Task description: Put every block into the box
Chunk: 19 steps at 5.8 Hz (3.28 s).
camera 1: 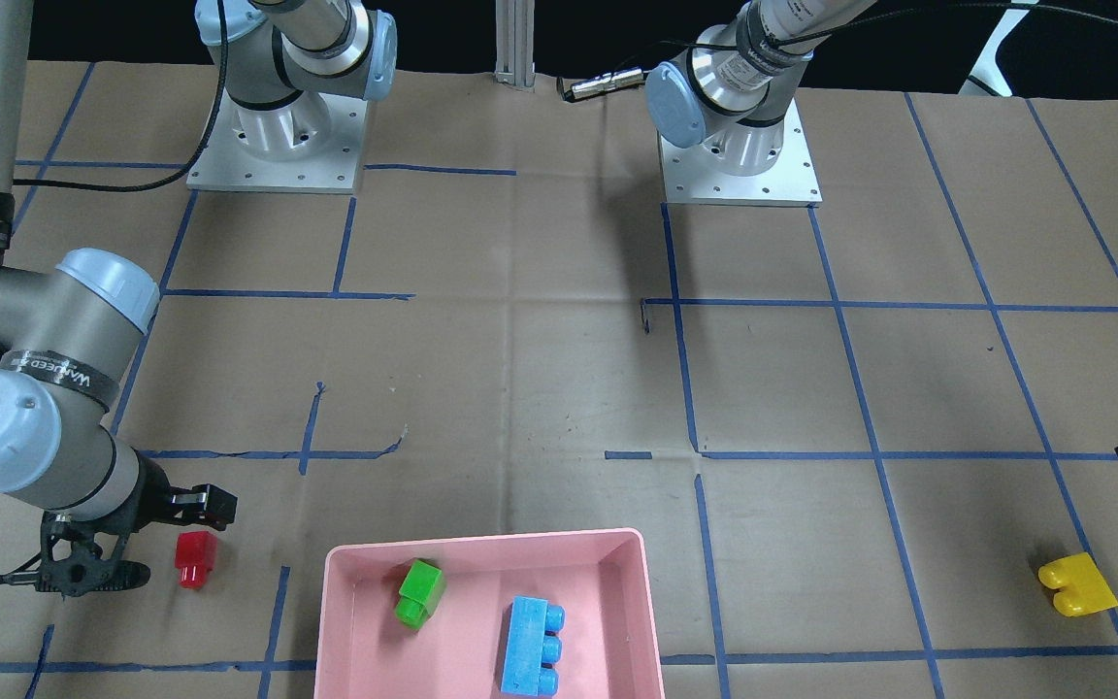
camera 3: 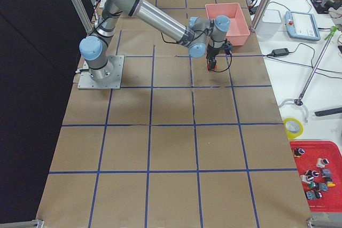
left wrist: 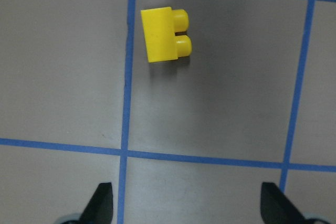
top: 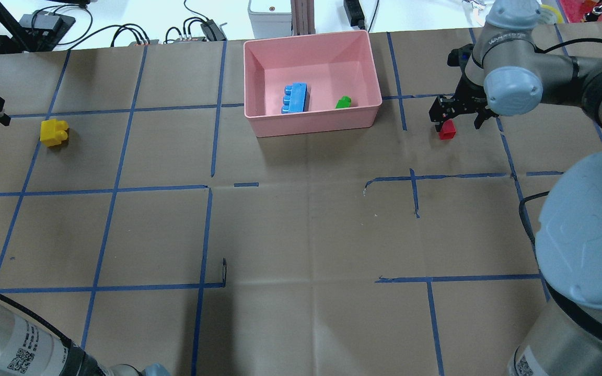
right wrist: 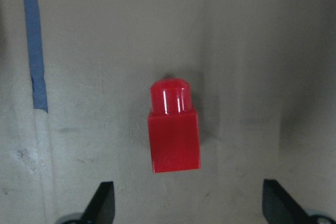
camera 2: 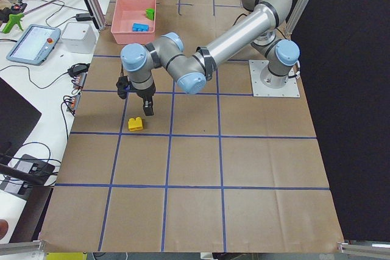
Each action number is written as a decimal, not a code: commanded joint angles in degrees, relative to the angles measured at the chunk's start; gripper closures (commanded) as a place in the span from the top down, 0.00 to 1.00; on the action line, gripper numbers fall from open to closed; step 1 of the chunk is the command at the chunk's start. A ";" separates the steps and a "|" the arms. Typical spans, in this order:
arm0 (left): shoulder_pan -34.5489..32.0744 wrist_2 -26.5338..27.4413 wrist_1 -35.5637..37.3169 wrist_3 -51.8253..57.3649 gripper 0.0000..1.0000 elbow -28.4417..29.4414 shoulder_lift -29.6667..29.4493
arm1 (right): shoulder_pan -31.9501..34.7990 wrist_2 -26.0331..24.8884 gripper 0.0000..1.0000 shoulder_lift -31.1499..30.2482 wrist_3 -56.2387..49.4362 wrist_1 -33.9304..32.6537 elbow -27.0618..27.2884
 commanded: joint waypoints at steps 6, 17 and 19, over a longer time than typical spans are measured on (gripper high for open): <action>-4.16 -2.30 2.01 -14.48 1.00 10.48 -15.21 | 0.28 5.83 0.15 3.14 0.21 -3.63 -0.57; -3.90 -1.70 9.66 -12.29 0.42 7.48 -18.38 | 16.72 33.98 0.56 9.11 7.95 -18.46 -21.05; -4.34 -0.65 4.95 -8.36 0.16 9.14 -14.46 | 16.63 33.56 1.00 9.12 7.86 -17.78 -20.96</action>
